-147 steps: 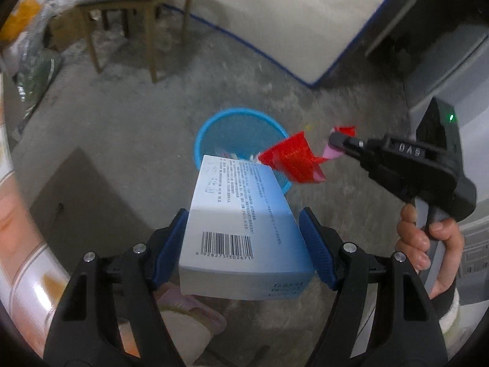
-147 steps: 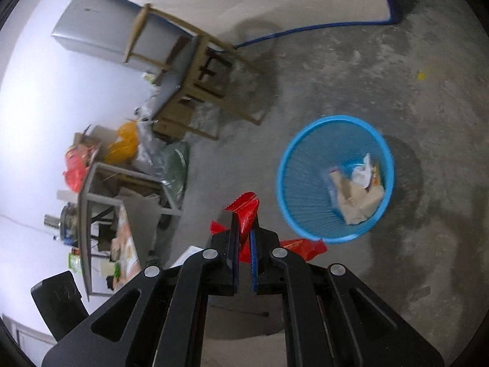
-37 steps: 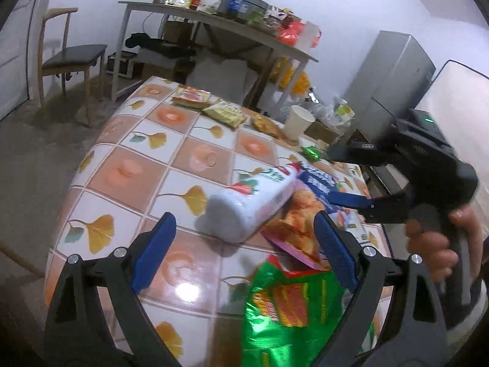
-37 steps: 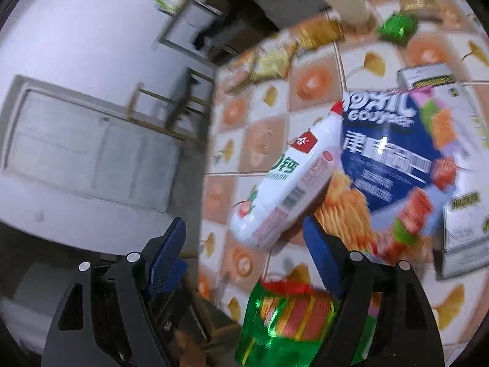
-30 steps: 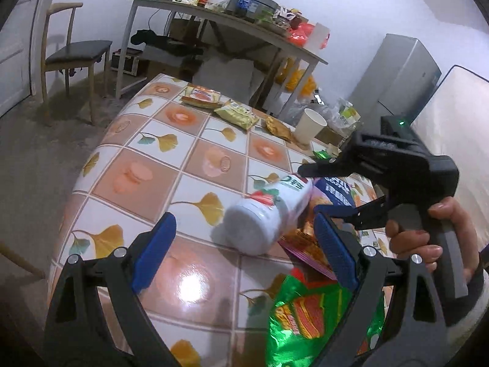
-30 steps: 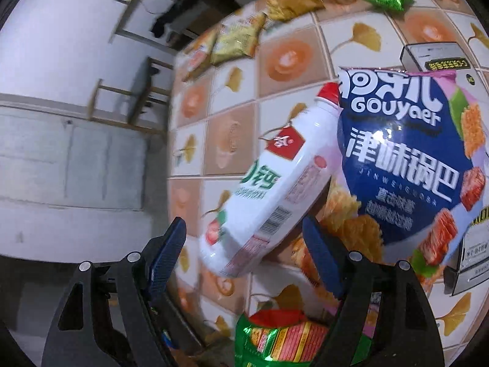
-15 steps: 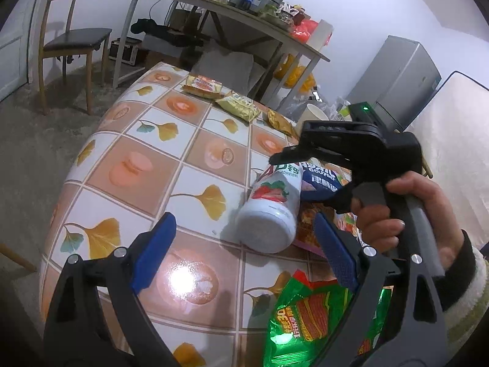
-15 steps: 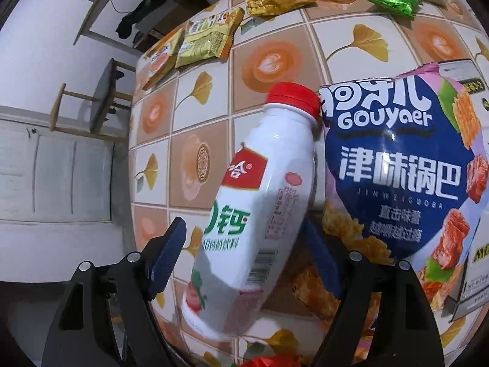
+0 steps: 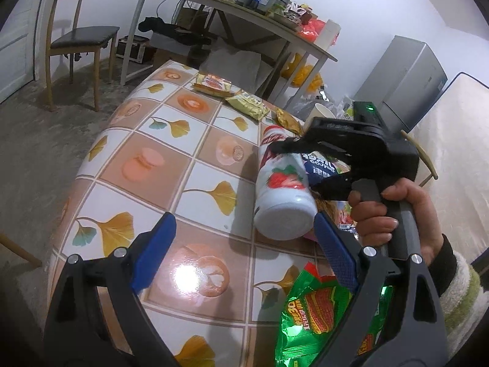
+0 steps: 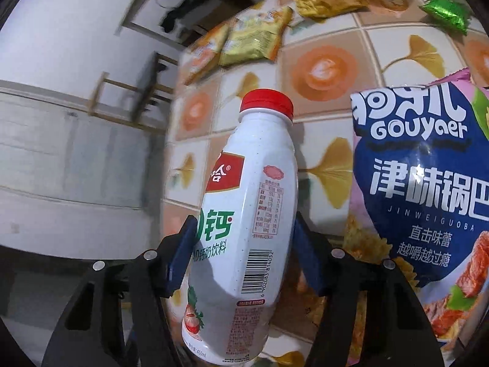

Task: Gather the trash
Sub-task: 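Lift the white bottle with the right gripper while the left gripper approaches the silver cable box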

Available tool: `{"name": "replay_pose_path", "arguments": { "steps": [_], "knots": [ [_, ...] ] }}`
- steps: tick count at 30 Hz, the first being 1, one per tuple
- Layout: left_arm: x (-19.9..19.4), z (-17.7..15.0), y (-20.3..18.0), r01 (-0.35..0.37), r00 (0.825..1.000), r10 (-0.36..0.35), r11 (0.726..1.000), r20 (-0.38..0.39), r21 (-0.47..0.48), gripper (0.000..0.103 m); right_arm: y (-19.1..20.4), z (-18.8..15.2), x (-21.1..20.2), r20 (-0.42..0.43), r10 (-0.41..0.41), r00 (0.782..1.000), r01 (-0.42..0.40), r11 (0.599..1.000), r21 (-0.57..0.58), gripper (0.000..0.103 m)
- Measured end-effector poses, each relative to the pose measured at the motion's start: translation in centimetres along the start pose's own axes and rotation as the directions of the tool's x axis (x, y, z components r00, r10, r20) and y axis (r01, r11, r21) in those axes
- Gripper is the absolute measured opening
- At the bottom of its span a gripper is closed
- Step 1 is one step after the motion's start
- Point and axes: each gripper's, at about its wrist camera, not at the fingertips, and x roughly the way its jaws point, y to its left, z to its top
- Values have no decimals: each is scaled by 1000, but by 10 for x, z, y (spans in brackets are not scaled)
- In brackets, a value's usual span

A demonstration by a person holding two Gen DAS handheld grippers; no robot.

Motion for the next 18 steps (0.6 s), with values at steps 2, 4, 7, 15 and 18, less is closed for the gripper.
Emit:
{"name": "replay_pose_path", "arguments": {
  "steps": [2, 4, 7, 15, 18],
  "knots": [
    [-3, 1, 0, -6, 1000, 6, 1000, 6, 1, 87, 0, -1, -7, -18, 108, 994, -108, 994, 2, 60],
    [-7, 3, -1, -10, 1000, 10, 1000, 13, 1, 87, 2, -4, -18, -25, 190, 981, -191, 982, -8, 60],
    [-11, 7, -8, -9, 1000, 9, 1000, 22, 13, 87, 6, -11, -45, -11, 282, 959, -282, 959, -38, 60],
    [-1, 18, -56, 87, 996, -85, 991, -29, 106, 87, -17, -41, -162, 125, 376, 918, -358, 922, -145, 60],
    [10, 21, -83, 166, 984, -153, 975, -94, 146, 87, -43, -61, -210, 199, 321, 926, -291, 943, -164, 60]
  ]
}}
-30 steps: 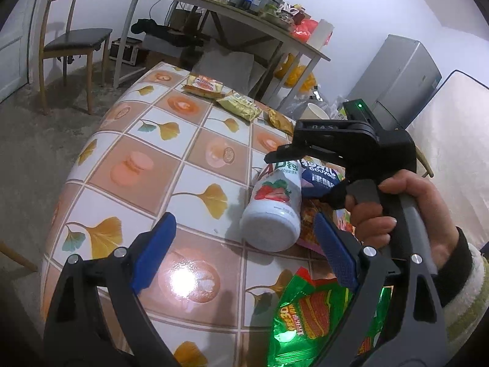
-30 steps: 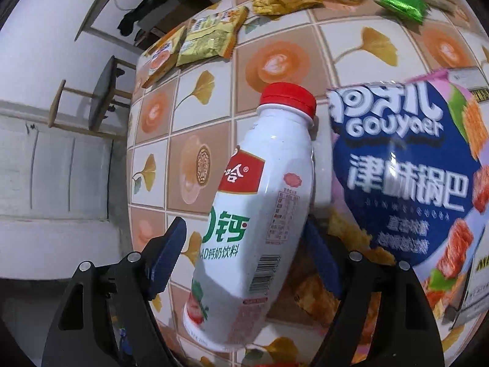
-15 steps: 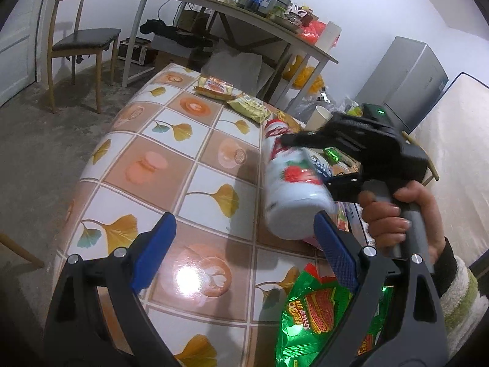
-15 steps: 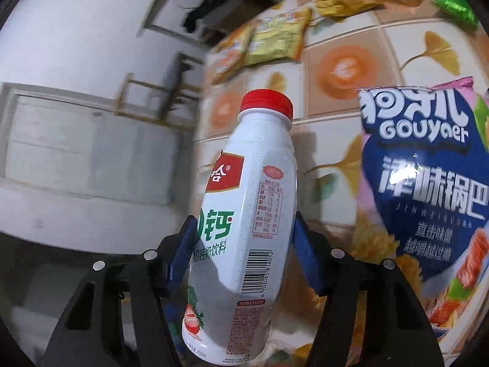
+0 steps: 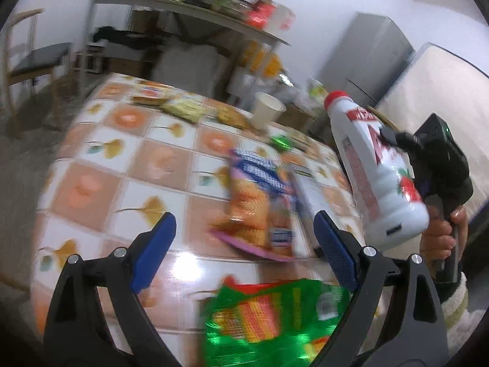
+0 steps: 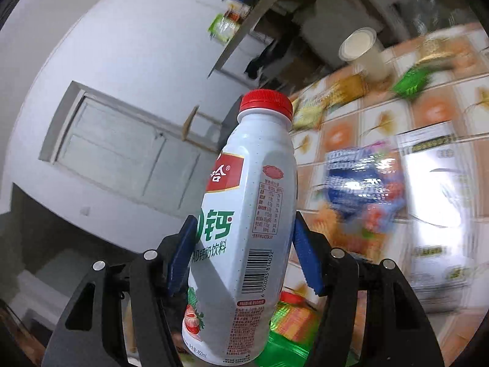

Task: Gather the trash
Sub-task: 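Lift the white bottle with the right gripper while the left gripper approaches the silver cable box, then grasp the silver charging-cable box with the left gripper while the right gripper holds the bottle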

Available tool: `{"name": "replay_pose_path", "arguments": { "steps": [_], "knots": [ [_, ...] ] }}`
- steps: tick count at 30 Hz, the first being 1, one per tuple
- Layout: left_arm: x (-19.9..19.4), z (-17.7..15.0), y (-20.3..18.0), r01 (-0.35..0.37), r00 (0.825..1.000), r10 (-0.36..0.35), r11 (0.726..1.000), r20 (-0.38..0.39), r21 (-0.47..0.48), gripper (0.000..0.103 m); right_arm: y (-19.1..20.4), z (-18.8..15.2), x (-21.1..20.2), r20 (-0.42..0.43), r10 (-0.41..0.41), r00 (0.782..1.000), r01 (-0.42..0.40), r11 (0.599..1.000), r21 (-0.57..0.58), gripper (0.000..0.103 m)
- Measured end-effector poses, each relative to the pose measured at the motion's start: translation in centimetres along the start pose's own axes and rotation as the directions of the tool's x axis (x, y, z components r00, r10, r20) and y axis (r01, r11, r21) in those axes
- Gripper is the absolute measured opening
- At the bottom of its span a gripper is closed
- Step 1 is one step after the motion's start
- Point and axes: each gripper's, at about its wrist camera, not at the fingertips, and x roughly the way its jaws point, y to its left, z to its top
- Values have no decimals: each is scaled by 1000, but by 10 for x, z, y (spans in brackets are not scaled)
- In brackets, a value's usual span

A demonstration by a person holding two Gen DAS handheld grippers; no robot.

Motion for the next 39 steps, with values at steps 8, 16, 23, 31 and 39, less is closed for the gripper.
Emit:
{"name": "replay_pose_path", "arguments": {
  "steps": [8, 16, 23, 31, 39],
  "knots": [
    [80, 8, -66, 225, 933, -203, 973, -297, 43, 87, -69, -48, -97, 84, -193, 978, 185, 979, 89, 60],
    [176, 3, -77, 267, 798, -305, 952, -519, -149, 87, -130, -87, -122, 117, -237, 964, 208, 954, 217, 60],
    [204, 10, -53, 119, 849, -196, 976, -491, -184, 87, -138, -89, -130, 118, -290, 950, 266, 946, 184, 60],
    [200, 20, -70, 25, 885, -69, 995, -460, -101, 87, -134, -91, -132, 123, -393, 911, 379, 918, 120, 60],
    [244, 30, -124, -75, 887, 74, 997, -457, 16, 87, -133, -98, -134, 139, -450, 882, 439, 893, 101, 61]
  ]
}}
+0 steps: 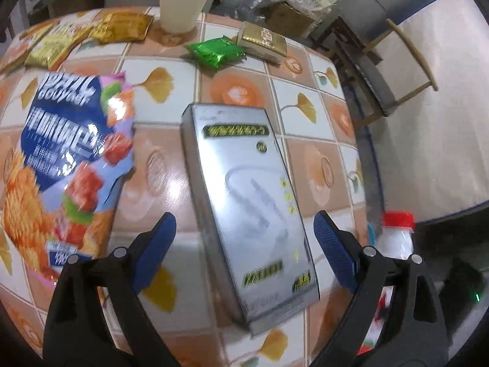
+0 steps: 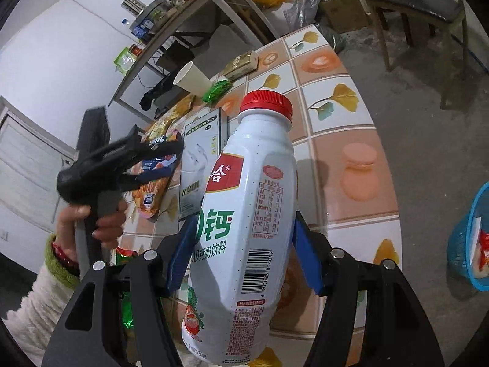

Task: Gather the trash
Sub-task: 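Grasp the silver charging-cable box with the left gripper while the right gripper holds the bottle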

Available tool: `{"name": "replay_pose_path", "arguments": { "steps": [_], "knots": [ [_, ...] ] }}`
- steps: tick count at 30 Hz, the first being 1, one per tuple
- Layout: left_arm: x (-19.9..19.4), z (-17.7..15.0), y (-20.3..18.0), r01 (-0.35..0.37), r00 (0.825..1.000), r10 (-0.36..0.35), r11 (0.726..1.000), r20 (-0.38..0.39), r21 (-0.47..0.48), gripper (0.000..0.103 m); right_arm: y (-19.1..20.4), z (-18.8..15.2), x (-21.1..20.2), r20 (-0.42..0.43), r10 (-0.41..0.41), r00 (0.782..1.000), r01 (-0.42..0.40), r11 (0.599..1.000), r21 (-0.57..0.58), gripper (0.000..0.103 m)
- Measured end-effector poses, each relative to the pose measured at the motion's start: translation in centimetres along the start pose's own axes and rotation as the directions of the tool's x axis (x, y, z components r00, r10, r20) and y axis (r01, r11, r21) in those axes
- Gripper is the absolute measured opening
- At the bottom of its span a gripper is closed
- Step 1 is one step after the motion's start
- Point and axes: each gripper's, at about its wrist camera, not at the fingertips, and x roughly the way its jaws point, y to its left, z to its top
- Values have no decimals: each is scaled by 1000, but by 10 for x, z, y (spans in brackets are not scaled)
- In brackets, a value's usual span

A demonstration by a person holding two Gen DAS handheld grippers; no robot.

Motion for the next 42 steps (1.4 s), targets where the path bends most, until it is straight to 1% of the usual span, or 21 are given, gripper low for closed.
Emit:
{"name": "replay_pose_path", "arguments": {
  "steps": [2, 4, 8, 12, 14, 15, 17, 20, 22, 24, 27, 30, 35, 42],
  "knots": [
    [8, 2, -13, -51, 999, 50, 998, 21, 25, 87, -4, -1, -2, 4, 7, 1000, -7, 1000, 9, 61],
    [15, 4, -21, -91, 996, 90, 995, 25, 47, 87, -7, -1, -3, 10, 5, 1000, -5, 1000, 13, 61],
    [34, 9, -25, -161, 987, 161, 987, 8, 10, 87, -13, 0, -6, 14, 14, 1000, -14, 1000, 27, 61],
    [45, 8, -27, -208, 978, 208, 978, 13, 19, 87, -16, 1, -9, 22, 16, 1000, -17, 999, 39, 61],
    [48, 5, -32, -228, 973, 227, 972, 30, 59, 89, -18, 2, -11, 23, 14, 1000, -15, 999, 39, 61],
    [48, 3, -34, -231, 973, 229, 970, 35, 78, 89, -19, 2, -11, 22, 11, 1000, -12, 999, 35, 61],
    [49, 1, -38, -207, 978, 204, 971, 36, 117, 89, -19, 1, -12, 18, 2, 1000, -2, 1000, 26, 61],
    [47, -8, -45, -158, 987, 161, 968, 2, 196, 89, -18, -1, -14, 15, -15, 1000, 15, 1000, 11, 61],
    [46, -16, -49, -134, 989, 143, 961, -21, 243, 89, -18, -2, -16, 11, -27, 1000, 27, 1000, -2, 61],
    [42, -31, -55, -95, 991, 120, 947, -61, 307, 89, -17, -5, -18, 3, -46, 999, 46, 999, -23, 61],
    [38, -45, -60, -49, 991, 89, 937, -100, 346, 89, -16, -9, -19, -14, -65, 998, 65, 997, -42, 61],
    [37, -54, -61, -61, 988, 108, 933, -113, 353, 89, -17, -11, -17, -28, -70, 997, 69, 997, -39, 61],
    [37, -51, -61, -67, 988, 108, 945, -112, 320, 89, -17, -10, -7, -44, -96, 994, 95, 995, -20, 61],
    [38, -60, -64, -98, 985, 142, 929, -97, 357, 89, -16, -8, -2, -50, -105, 993, 105, 994, -6, 62]
  ]
}}
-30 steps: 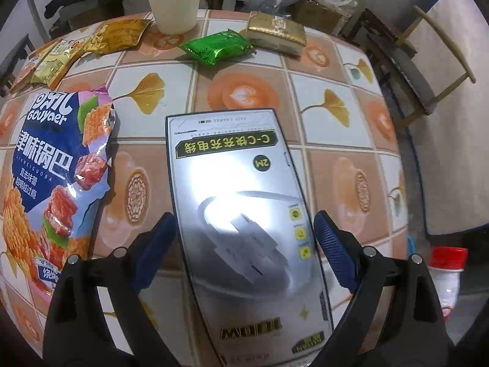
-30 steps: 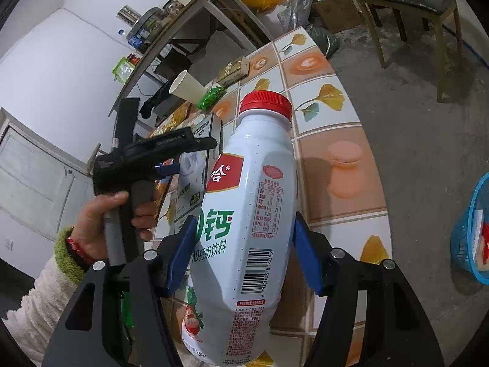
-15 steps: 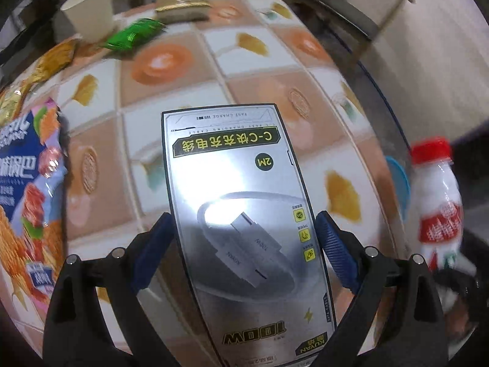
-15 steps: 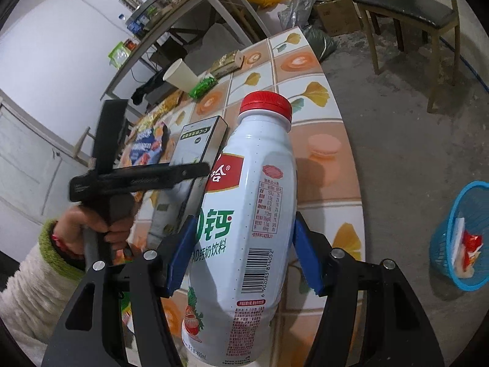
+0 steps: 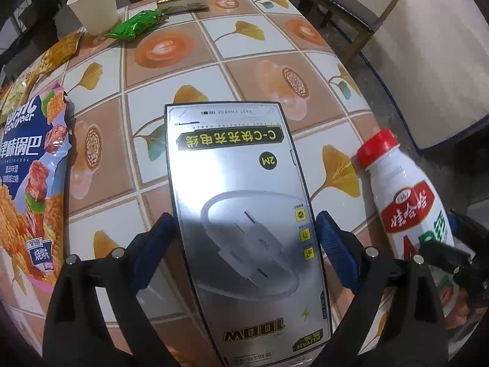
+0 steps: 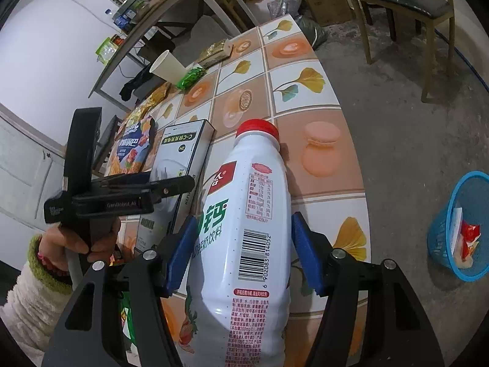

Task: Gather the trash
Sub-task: 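Grasp the silver charging-cable box with the left gripper while the right gripper holds the bottle, then lift the cable box with the left gripper while the right gripper holds the bottle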

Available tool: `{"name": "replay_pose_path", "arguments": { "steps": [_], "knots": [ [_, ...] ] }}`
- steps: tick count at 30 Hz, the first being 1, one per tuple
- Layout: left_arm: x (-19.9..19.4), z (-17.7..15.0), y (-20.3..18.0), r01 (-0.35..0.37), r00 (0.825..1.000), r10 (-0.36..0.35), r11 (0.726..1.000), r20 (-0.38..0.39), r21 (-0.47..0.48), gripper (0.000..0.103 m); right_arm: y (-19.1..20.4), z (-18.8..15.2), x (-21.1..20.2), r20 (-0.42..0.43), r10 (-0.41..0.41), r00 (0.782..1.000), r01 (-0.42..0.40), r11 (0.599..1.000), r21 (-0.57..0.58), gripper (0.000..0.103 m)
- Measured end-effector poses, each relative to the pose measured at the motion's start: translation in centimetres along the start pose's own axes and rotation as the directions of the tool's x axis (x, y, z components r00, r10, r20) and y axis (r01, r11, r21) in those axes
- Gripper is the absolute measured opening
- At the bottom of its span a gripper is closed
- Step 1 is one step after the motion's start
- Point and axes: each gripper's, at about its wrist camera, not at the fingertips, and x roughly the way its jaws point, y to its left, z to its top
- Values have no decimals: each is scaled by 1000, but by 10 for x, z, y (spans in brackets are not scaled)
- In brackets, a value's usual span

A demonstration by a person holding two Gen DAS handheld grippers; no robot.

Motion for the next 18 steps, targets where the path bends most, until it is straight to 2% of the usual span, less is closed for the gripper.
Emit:
{"name": "replay_pose_path", "arguments": {
  "steps": [5, 18],
  "knots": [
    [1, -3, -5, -26, 1000, 26, 999, 7, 37, 89, 1, 4, 5, -14, -12, 1000, 12, 1000, -3, 62],
    [1, -3, -7, -25, 1000, 24, 999, 12, 44, 89, -2, 12, 19, -43, -7, 999, 8, 1000, 14, 62]
  ]
}}
